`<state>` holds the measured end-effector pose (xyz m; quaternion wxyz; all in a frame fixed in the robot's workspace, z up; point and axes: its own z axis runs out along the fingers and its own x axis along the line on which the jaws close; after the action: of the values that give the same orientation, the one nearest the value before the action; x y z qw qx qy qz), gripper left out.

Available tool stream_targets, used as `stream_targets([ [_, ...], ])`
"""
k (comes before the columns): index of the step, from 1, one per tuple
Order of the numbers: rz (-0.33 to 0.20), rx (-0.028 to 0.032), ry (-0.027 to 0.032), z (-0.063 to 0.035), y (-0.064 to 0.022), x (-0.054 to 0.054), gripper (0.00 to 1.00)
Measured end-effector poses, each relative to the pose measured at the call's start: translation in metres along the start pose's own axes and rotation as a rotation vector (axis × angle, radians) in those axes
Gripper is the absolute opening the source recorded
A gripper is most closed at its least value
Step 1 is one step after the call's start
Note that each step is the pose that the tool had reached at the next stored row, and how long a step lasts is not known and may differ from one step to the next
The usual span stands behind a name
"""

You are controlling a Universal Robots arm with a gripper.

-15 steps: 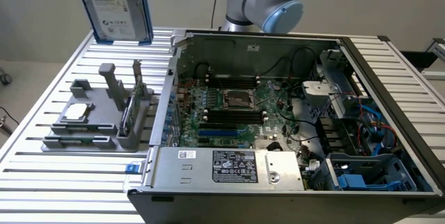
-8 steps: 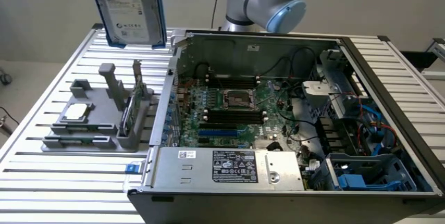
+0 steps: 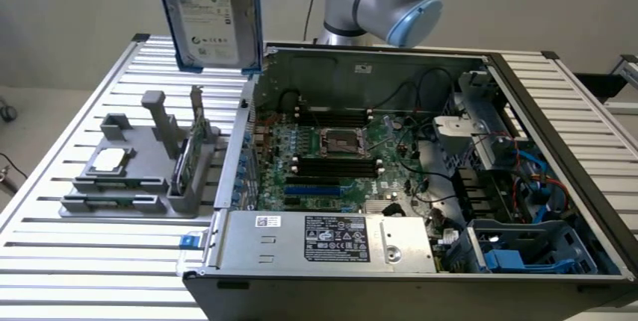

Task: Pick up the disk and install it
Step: 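Pick up the disk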

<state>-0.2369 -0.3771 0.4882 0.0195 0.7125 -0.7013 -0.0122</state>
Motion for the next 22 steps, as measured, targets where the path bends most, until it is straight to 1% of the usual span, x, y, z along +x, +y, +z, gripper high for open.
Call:
stream_targets([
  [6,0.0,-0.0042,0.0001,-0.0039,-0.0271,0.011,0.33],
  [14,0.0,-0.0121,-0.0002,-0.009,-0.0629,0.025,0.33],
  [18,0.0,-0.0171,-0.0002,-0.0113,-0.0808,0.032,0.33],
  [19,0.0,-0.0181,0.0003,-0.0119,-0.0856,0.034,0.33],
  [22,0.0,-0.0203,0.0049,-0.013,-0.0989,0.038,0.33],
])
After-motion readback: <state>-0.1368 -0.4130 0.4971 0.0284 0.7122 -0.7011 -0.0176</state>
